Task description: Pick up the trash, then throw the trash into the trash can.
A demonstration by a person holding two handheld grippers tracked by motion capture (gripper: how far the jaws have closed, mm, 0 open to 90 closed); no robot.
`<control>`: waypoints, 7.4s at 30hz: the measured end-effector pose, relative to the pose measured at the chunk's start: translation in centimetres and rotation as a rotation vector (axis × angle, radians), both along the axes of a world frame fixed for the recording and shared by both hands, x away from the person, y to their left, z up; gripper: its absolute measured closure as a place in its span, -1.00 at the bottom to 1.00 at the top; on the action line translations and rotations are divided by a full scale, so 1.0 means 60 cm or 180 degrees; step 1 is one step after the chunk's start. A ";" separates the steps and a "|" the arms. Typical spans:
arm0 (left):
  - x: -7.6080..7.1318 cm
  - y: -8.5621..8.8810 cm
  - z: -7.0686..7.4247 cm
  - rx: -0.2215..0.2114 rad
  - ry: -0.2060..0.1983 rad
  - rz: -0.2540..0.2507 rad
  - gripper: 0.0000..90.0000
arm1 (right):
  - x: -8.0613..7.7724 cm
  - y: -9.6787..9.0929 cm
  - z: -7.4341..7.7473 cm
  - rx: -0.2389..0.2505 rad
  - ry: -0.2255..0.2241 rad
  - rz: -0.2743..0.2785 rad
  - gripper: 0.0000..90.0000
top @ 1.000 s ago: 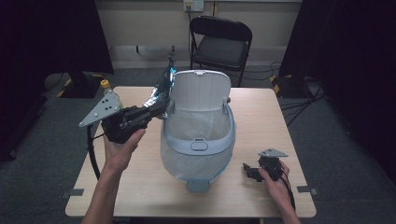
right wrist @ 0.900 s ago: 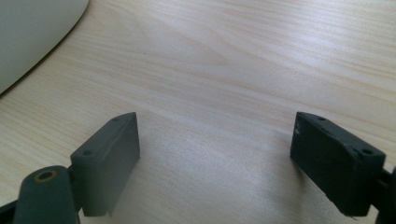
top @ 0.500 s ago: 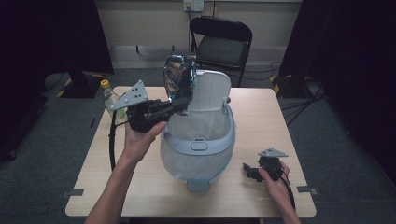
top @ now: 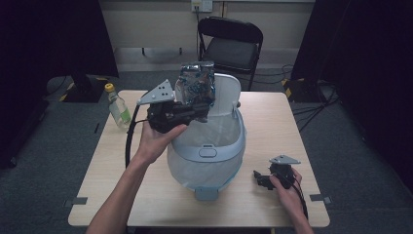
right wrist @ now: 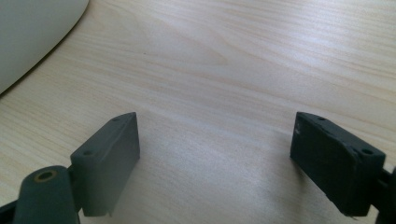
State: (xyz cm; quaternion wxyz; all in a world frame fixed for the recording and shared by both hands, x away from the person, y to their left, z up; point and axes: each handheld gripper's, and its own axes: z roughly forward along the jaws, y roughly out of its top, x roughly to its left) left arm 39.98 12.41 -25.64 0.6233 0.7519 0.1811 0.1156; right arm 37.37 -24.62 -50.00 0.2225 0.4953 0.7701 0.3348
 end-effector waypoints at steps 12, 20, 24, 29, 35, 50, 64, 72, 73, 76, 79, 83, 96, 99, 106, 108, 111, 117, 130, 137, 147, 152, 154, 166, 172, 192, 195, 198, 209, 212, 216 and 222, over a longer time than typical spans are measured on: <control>0.007 0.003 -0.006 0.0053 0.0040 -0.0028 0.61 | 0.000 0.000 0.000 0.0001 0.0001 0.0000 -0.68; 0.007 0.040 -0.020 -0.0101 0.0128 0.0073 0.31 | 0.000 0.000 0.000 0.0001 0.0000 0.0000 -0.68; 0.006 0.058 -0.028 -0.0126 0.0145 0.0138 0.16 | 0.000 0.000 0.000 0.0002 0.0001 0.0000 -0.68; 0.004 0.082 -0.039 -0.0091 0.0122 0.0326 -0.03 | 0.000 0.000 0.000 0.0001 0.0001 -0.0001 -0.68; 0.003 0.106 -0.049 -0.0051 0.0108 0.0433 -0.17 | 0.000 0.000 0.000 0.0001 0.0002 -0.0001 -0.68; 0.018 0.178 -0.109 0.0050 0.0323 0.0961 -0.28 | 0.000 0.000 0.000 0.0002 0.0001 -0.0002 -0.68; 0.043 0.254 -0.169 0.0142 0.0593 0.1358 -0.38 | 0.000 0.000 0.000 0.0002 0.0001 -0.0001 -0.68; 0.049 0.291 -0.190 0.0258 0.0584 0.1582 -0.44 | 0.000 0.000 0.000 0.0002 0.0001 -0.0002 -0.68; 0.051 0.297 -0.195 0.0268 0.0600 0.1635 -0.44 | 0.000 0.000 0.000 0.0002 0.0002 -0.0002 -0.68; 0.062 0.318 -0.212 0.0220 0.0685 0.1729 -0.42 | 0.000 0.000 0.000 0.0000 0.0001 -0.0001 -0.68; 0.075 0.343 -0.221 0.0289 0.0738 0.1901 -0.42 | 0.000 0.000 0.000 0.0000 0.0001 -0.0001 -0.68; 0.092 0.369 -0.217 0.0251 0.0774 0.1974 -0.41 | 0.000 0.000 0.000 -0.0001 0.0001 0.0000 -0.68; 0.164 0.406 -0.195 0.0514 0.0676 0.2324 -0.46 | 0.000 0.000 0.000 0.0000 0.0001 0.0000 -0.68; 0.189 0.417 -0.198 0.0485 0.0744 0.2380 -0.47 | 0.000 0.000 0.000 0.0000 0.0001 0.0000 -0.68; 0.233 0.427 -0.214 0.0546 0.0720 0.2552 -0.34 | 0.000 0.000 0.000 0.0002 0.0002 -0.0001 -0.68; 0.243 0.430 -0.217 0.0553 0.0733 0.2593 -0.29 | 0.000 0.000 0.000 0.0001 0.0000 0.0000 -0.68; 0.254 0.428 -0.217 0.0612 0.0710 0.2610 -0.19 | 0.000 0.000 0.000 0.0002 0.0000 0.0000 -0.68; 0.260 0.414 -0.221 0.0685 0.0645 0.2555 0.06 | 0.000 0.000 0.000 0.0002 0.0001 0.0000 -0.68; 0.236 0.396 -0.206 0.0807 0.0750 0.2364 0.17 | 0.000 0.000 0.000 0.0000 0.0001 0.0000 -0.68; 0.212 0.389 -0.206 0.0814 0.0740 0.2284 0.17 | 0.000 0.000 0.000 0.0000 0.0001 0.0000 -0.68; 0.174 0.379 -0.207 0.0792 0.0722 0.2190 0.17 | 0.000 0.000 0.000 0.0000 0.0001 0.0001 -0.68; 0.157 0.372 -0.206 0.0827 0.0728 0.2134 0.17 | 0.000 0.000 0.000 0.0000 0.0001 0.0000 -0.68; 0.151 0.367 -0.205 0.0817 0.0737 0.2100 0.17 | 0.000 0.000 0.000 0.0000 0.0001 0.0000 -0.68; 0.109 0.352 -0.213 0.0658 0.0711 0.1876 0.15 | 0.000 0.000 0.000 0.0000 0.0001 0.0000 -0.68; 0.109 0.348 -0.216 0.0667 0.0758 0.1802 -0.06 | 0.000 0.000 0.000 0.0000 0.0002 0.0000 -0.68; 0.110 0.347 -0.303 0.0740 0.0952 0.1887 -0.53 | 0.000 0.000 0.000 0.0000 0.0002 -0.0001 -0.68; 0.114 0.343 -0.310 0.0754 0.0960 0.1884 -0.52 | 0.000 0.000 0.000 -0.0001 0.0001 0.0000 -0.68; 0.117 0.335 -0.311 0.0805 0.0911 0.1950 -0.43 | 0.000 0.000 0.000 0.0000 0.0001 0.0000 -0.68; 0.081 0.328 -0.306 0.0904 0.0888 0.1824 -0.40 | 0.000 0.000 0.000 0.0001 0.0001 -0.0001 -0.68; 0.072 0.327 -0.310 0.0851 0.0863 0.1817 -0.41 | 0.000 0.000 0.000 0.0000 0.0001 0.0000 -0.68; 0.069 0.330 -0.322 0.0770 0.0853 0.1833 -0.47 | 0.000 0.000 0.000 0.0000 0.0001 0.0000 -0.68; 0.066 0.328 -0.353 0.0877 0.0893 0.1923 -0.63 | 0.000 0.000 0.000 -0.0001 0.0001 0.0000 -0.68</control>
